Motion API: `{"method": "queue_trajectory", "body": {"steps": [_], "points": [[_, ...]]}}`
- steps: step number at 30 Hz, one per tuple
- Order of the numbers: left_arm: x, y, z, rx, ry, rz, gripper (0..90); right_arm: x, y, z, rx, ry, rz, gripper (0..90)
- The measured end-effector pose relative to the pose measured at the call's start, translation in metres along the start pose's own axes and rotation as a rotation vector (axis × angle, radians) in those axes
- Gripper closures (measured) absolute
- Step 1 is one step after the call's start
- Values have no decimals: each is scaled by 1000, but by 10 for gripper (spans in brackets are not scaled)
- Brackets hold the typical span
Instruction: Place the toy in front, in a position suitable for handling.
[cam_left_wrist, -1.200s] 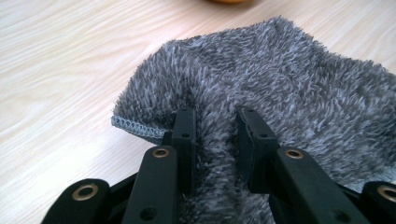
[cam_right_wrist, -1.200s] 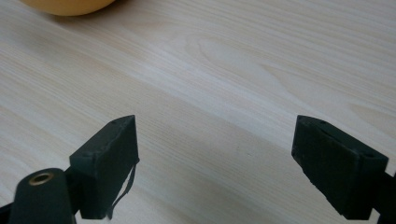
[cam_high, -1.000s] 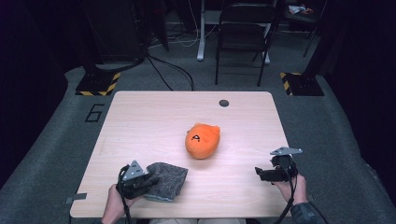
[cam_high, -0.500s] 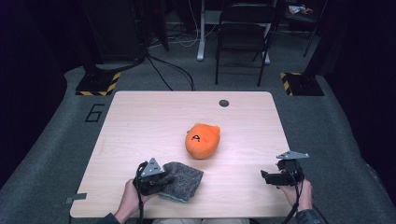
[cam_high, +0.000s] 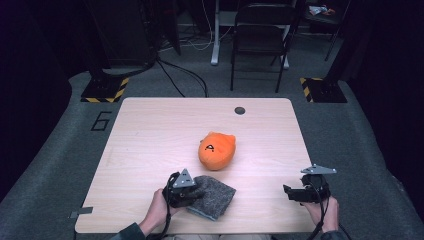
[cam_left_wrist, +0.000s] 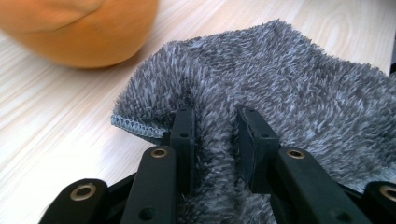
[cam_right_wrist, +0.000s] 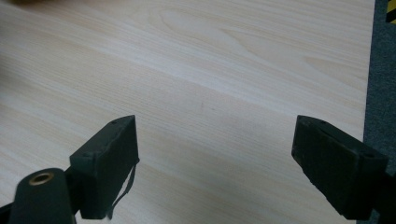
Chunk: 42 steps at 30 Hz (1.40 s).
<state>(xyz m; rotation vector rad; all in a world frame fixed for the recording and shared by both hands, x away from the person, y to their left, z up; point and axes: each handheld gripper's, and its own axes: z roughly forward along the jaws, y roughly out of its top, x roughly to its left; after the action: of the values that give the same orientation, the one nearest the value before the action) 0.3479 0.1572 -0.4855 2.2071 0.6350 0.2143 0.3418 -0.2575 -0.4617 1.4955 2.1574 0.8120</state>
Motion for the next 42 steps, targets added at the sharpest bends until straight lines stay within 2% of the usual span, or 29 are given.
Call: {"method": "queue_trajectory", "body": {"steps": [11,21,30,33,35,39,42], "points": [[-19,28,31,-9,-54,49,696,-1,-1,-1,3,-4,-2,138],[-27,49,57,-11,-81,64,688,-2,-1,-1,2,-9,1,139],[-33,59,88,6,-66,68,672,-2,-2,-1,5,-9,8,139],[-33,58,103,39,-69,60,624,-2,-3,0,5,-10,7,138],[-33,58,107,50,-65,71,554,-2,-3,0,6,-9,6,138],[-35,61,101,35,-57,79,362,-1,-2,0,8,2,5,138],[-40,62,92,28,-48,115,273,0,-2,1,4,5,-2,138]]}}
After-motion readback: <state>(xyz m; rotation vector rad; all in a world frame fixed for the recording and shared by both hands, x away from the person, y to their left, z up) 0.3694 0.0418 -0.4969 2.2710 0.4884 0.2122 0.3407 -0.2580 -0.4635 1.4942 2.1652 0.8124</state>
